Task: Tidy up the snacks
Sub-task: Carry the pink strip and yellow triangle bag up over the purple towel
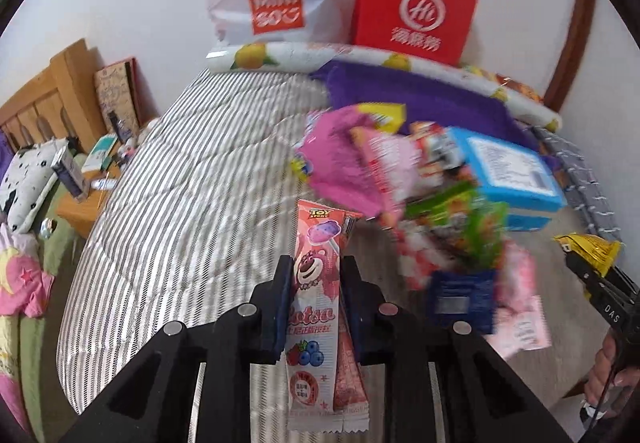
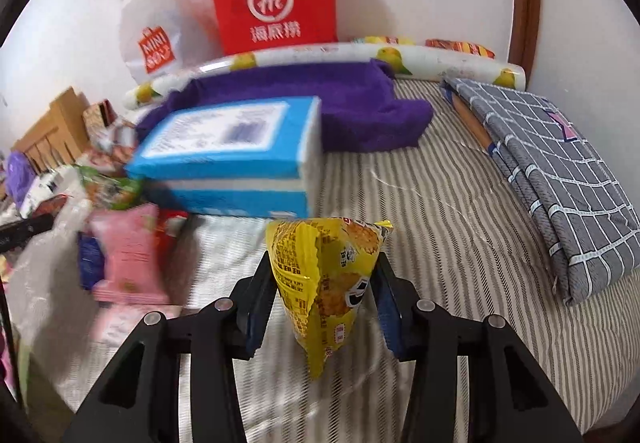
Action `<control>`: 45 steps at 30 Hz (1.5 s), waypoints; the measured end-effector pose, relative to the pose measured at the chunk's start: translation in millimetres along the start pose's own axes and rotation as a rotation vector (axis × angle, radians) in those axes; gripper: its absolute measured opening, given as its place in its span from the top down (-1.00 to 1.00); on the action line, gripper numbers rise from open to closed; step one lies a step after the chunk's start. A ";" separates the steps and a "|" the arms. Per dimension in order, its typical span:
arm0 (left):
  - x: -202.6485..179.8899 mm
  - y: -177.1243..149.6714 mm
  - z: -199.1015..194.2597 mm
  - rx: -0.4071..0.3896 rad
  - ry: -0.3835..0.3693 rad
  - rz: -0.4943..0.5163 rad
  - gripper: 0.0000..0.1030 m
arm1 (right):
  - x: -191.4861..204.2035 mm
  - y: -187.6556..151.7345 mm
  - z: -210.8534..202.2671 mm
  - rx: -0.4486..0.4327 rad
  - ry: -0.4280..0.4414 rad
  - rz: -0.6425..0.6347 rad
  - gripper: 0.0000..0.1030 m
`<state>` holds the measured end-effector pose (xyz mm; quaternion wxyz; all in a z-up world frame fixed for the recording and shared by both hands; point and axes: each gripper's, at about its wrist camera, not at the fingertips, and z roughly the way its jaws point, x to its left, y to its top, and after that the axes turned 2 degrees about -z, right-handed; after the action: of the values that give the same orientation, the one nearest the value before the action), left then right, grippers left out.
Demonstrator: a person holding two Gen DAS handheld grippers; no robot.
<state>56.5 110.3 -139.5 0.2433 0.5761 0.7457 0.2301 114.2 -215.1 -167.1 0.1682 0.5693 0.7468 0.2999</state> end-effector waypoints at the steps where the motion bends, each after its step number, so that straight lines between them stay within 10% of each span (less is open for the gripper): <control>1: -6.8 2.3 -6.9 -0.008 -0.010 0.011 0.55 | 3.7 2.4 -7.5 -0.013 0.009 -0.002 0.10; 22: -102.1 64.9 -53.5 -0.094 -0.189 0.125 0.55 | 12.8 97.6 -88.0 -0.172 -0.015 -0.036 0.10; 45: -115.1 191.2 49.3 -0.069 -0.146 0.093 0.55 | -4.4 210.4 13.5 -0.174 0.032 -0.054 0.10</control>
<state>255.5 45.7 -47.4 0.3058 0.6167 0.6899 0.2239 281.2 -179.6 -43.3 0.2131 0.5274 0.7356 0.3678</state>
